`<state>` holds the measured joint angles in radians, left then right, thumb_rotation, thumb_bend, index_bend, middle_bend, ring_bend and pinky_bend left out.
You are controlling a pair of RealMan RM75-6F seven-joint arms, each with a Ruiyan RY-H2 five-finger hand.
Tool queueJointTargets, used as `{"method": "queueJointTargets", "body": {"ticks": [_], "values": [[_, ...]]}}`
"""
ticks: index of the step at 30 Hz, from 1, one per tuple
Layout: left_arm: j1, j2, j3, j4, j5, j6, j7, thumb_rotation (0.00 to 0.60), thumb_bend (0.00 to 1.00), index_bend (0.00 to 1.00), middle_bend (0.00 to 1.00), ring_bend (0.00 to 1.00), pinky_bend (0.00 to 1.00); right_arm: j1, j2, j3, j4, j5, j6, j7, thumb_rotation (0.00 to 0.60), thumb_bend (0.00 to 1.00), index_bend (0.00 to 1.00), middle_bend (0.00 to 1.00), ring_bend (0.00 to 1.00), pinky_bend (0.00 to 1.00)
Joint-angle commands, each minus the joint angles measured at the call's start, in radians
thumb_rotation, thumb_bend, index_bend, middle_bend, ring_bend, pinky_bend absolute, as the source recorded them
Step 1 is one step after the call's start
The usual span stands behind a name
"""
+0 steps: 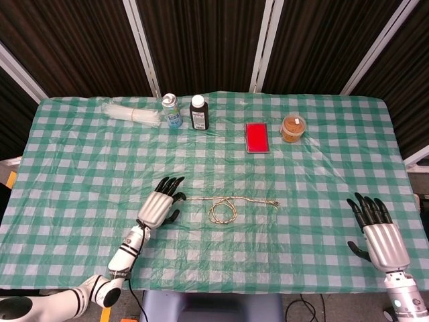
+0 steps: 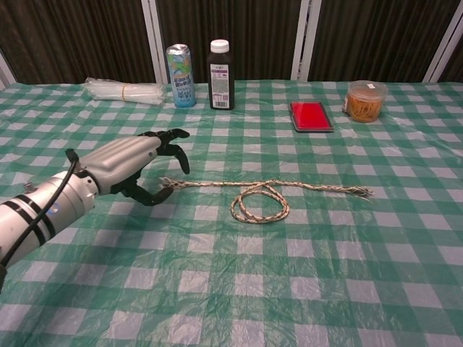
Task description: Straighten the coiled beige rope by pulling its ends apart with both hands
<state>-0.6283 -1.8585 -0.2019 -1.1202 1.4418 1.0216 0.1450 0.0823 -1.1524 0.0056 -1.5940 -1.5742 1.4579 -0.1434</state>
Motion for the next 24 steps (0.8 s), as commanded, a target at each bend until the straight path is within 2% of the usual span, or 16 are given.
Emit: {"method": "queueJointTargets", "body": {"ticks": [1, 11, 24], "values": [[-0.040, -0.068, -0.024, 0.098, -0.021, 0.001, -0.013, 0.600, 0.45, 0.39, 0.03, 0.00, 0.01, -0.003, 0.007, 0.000, 0.000, 0.002, 0.003, 0.009, 0.600, 0.29, 0.00, 0.00, 0.00, 0.00], [-0.074, -0.143, -0.010, 0.259, -0.028, 0.002, -0.083, 0.600, 0.45, 0.41, 0.05, 0.00, 0.01, -0.003, 0.011, 0.001, 0.003, 0.012, -0.003, 0.008, 0.600, 0.29, 0.00, 0.00, 0.00, 0.00], [-0.087, -0.173, 0.001, 0.344, -0.044, 0.002, -0.124, 0.600, 0.45, 0.47, 0.06, 0.00, 0.01, 0.002, 0.005, 0.002, 0.001, 0.020, -0.018, -0.007, 0.600, 0.29, 0.00, 0.00, 0.00, 0.00]]}}
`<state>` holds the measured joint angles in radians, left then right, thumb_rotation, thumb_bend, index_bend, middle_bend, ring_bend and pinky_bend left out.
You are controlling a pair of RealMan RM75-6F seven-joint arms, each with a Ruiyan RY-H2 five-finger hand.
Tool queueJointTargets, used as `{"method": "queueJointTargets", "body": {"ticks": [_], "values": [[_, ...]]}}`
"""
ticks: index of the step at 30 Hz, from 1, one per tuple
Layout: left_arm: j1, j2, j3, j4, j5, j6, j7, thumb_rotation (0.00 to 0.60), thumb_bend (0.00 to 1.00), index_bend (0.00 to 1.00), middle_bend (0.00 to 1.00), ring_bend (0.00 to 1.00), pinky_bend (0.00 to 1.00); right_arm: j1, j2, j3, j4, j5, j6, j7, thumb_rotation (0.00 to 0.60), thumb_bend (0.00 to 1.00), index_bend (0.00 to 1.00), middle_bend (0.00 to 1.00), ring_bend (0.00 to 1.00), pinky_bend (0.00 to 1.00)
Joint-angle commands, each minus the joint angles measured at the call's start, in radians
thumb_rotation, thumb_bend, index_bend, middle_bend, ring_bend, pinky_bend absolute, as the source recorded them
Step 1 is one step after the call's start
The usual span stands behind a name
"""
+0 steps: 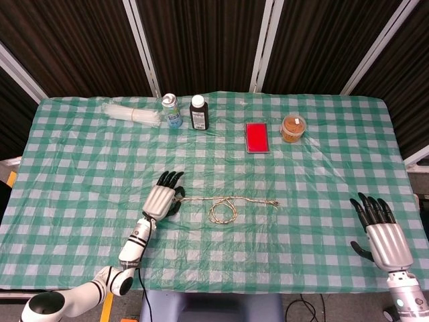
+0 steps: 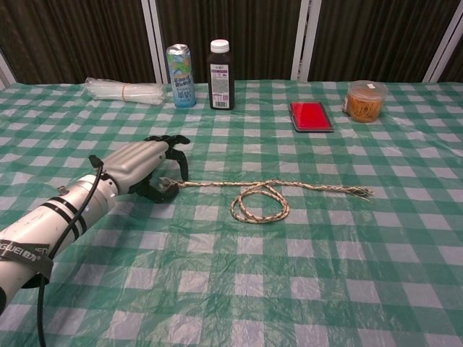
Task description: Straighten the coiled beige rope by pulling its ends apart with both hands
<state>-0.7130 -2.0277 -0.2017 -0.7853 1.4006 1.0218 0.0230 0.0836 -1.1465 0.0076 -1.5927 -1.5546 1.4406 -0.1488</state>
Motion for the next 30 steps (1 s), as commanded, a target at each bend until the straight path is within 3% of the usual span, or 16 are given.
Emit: {"method": "queueJointTargets", "body": {"ticks": [1, 13, 22, 24, 27, 30], "values": [[-0.003, -0.005, 0.001, 0.012, -0.005, 0.000, -0.003, 0.600, 0.45, 0.47, 0.06, 0.00, 0.01, 0.001, -0.001, 0.000, -0.001, 0.001, -0.001, -0.002, 0.600, 0.29, 0.00, 0.00, 0.00, 0.00], [-0.007, -0.013, 0.012, 0.037, -0.011, -0.001, -0.019, 0.600, 0.45, 0.57, 0.08, 0.00, 0.02, 0.002, -0.006, 0.002, -0.001, 0.005, -0.004, -0.011, 0.600, 0.29, 0.00, 0.00, 0.00, 0.00], [0.009, 0.018, 0.036, -0.009, 0.008, 0.033, -0.028, 0.600, 0.46, 0.62, 0.10, 0.00, 0.02, 0.035, -0.056, 0.004, 0.042, -0.030, -0.027, -0.017, 0.600, 0.29, 0.02, 0.00, 0.00, 0.00], [0.012, 0.024, 0.039, -0.018, 0.011, 0.038, -0.029, 0.600, 0.46, 0.62, 0.10, 0.00, 0.02, 0.042, -0.064, 0.007, 0.048, -0.032, -0.032, -0.017, 0.600, 0.29, 0.06, 0.00, 0.00, 0.00], [0.033, 0.051, 0.062, -0.067, 0.025, 0.060, -0.025, 0.600, 0.46, 0.62, 0.10, 0.00, 0.02, 0.122, -0.127, 0.044, 0.073, -0.042, -0.106, -0.049, 0.600, 0.29, 0.28, 0.00, 0.00, 0.00], [0.043, 0.068, 0.070, -0.103, 0.031, 0.072, -0.017, 0.600, 0.46, 0.63, 0.09, 0.00, 0.02, 0.175, -0.170, 0.069, 0.081, -0.033, -0.161, -0.066, 0.600, 0.29, 0.40, 0.00, 0.00, 0.00]]}}
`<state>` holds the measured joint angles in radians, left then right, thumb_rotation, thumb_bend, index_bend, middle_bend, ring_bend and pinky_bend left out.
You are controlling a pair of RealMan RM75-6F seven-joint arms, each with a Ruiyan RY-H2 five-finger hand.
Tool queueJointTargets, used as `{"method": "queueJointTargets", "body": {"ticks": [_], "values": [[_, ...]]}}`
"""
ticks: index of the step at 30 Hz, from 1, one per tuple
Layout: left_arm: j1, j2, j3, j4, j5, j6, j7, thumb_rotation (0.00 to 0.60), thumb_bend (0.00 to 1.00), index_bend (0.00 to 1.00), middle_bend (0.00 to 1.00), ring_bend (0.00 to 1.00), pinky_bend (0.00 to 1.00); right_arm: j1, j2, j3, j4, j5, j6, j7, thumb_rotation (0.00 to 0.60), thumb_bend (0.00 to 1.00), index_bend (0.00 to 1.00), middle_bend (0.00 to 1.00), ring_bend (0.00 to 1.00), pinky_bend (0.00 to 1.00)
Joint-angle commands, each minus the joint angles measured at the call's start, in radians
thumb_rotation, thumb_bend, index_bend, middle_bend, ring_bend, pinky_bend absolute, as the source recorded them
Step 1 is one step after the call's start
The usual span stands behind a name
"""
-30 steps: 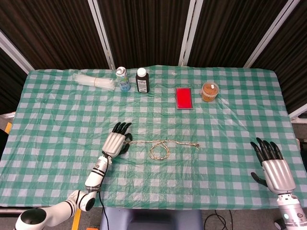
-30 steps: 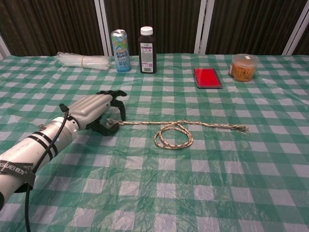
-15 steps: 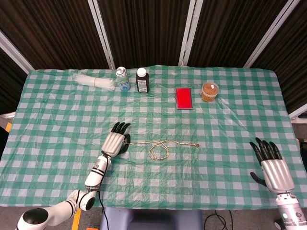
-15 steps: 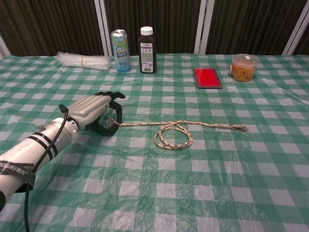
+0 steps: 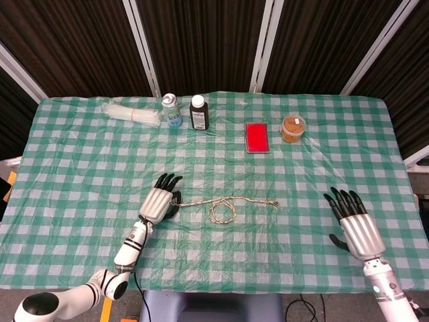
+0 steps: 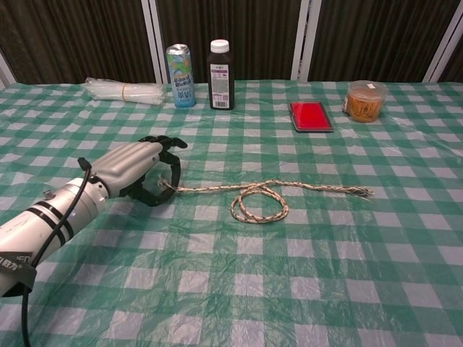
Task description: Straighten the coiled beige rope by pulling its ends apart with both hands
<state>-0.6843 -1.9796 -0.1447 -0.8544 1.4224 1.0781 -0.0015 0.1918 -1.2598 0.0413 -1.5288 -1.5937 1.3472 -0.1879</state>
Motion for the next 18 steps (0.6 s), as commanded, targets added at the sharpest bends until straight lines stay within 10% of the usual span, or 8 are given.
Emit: {"method": "queueJointTargets", "body": {"ticks": [1, 18], "values": [[0.017, 0.026, 0.015, -0.045, 0.010, 0.020, 0.010, 0.600, 0.46, 0.63, 0.09, 0.00, 0.02, 0.084, -0.073, 0.044, 0.022, 0.009, -0.084, -0.035, 0.600, 0.29, 0.42, 0.00, 0.00, 0.00], [0.044, 0.097, 0.016, -0.144, 0.000, 0.037, 0.037, 0.600, 0.46, 0.63, 0.09, 0.00, 0.02, 0.309, -0.403, 0.155, 0.301, 0.175, -0.281, -0.225, 0.600, 0.37, 0.56, 0.00, 0.00, 0.00]]}}
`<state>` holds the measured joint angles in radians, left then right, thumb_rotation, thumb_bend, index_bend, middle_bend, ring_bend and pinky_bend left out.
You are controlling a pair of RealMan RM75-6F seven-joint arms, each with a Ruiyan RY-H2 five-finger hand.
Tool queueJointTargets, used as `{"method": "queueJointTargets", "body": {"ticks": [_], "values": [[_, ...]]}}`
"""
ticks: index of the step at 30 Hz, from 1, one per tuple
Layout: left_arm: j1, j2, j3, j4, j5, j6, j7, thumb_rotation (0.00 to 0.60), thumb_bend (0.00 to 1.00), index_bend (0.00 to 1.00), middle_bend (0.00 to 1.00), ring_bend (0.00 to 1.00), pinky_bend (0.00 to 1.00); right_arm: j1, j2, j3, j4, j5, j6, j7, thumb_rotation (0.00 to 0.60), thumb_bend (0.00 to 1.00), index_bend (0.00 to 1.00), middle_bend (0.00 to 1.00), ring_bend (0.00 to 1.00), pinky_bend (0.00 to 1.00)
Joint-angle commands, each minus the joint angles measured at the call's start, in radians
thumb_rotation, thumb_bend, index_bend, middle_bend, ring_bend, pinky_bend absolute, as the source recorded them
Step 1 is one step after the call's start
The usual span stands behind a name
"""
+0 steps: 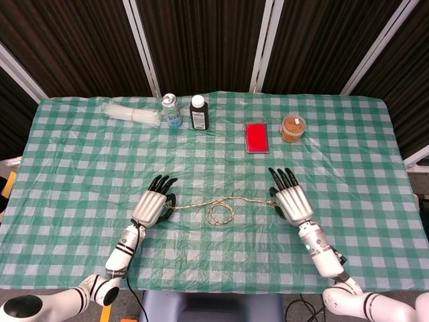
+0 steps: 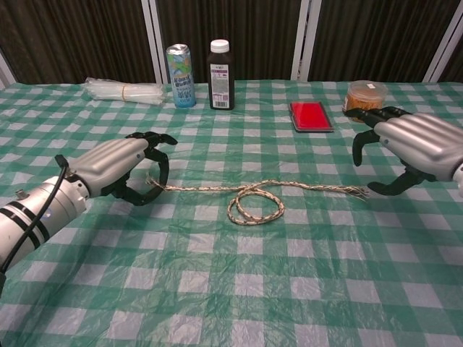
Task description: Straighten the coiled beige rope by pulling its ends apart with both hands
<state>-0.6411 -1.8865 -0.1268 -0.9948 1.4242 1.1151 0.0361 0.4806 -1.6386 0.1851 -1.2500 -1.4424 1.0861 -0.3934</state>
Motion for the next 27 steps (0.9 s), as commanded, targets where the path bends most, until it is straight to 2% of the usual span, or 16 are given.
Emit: {"method": "queueJointTargets", "body": {"ticks": [1, 10, 22, 27], "values": [[0.001, 0.007, -0.003, -0.006, -0.002, 0.000, 0.000, 0.600, 0.46, 0.63, 0.09, 0.00, 0.02, 0.027, -0.035, 0.012, 0.031, 0.036, -0.029, -0.028, 0.600, 0.37, 0.56, 0.00, 0.00, 0.00], [0.000, 0.018, -0.004, -0.011, -0.004, -0.004, -0.006, 0.600, 0.46, 0.63, 0.09, 0.00, 0.02, 0.062, -0.086, 0.006, 0.080, 0.092, -0.066, -0.058, 0.600, 0.40, 0.58, 0.00, 0.00, 0.00], [-0.001, 0.014, -0.004, -0.002, -0.006, -0.007, -0.012, 0.600, 0.46, 0.63, 0.09, 0.00, 0.02, 0.091, -0.109, -0.006, 0.112, 0.143, -0.099, -0.078, 0.600, 0.46, 0.60, 0.00, 0.00, 0.00], [-0.001, 0.013, -0.005, 0.002, -0.008, -0.008, -0.013, 0.600, 0.46, 0.63, 0.09, 0.00, 0.02, 0.096, -0.111, -0.008, 0.115, 0.158, -0.099, -0.082, 0.600, 0.46, 0.65, 0.00, 0.00, 0.00]]}}
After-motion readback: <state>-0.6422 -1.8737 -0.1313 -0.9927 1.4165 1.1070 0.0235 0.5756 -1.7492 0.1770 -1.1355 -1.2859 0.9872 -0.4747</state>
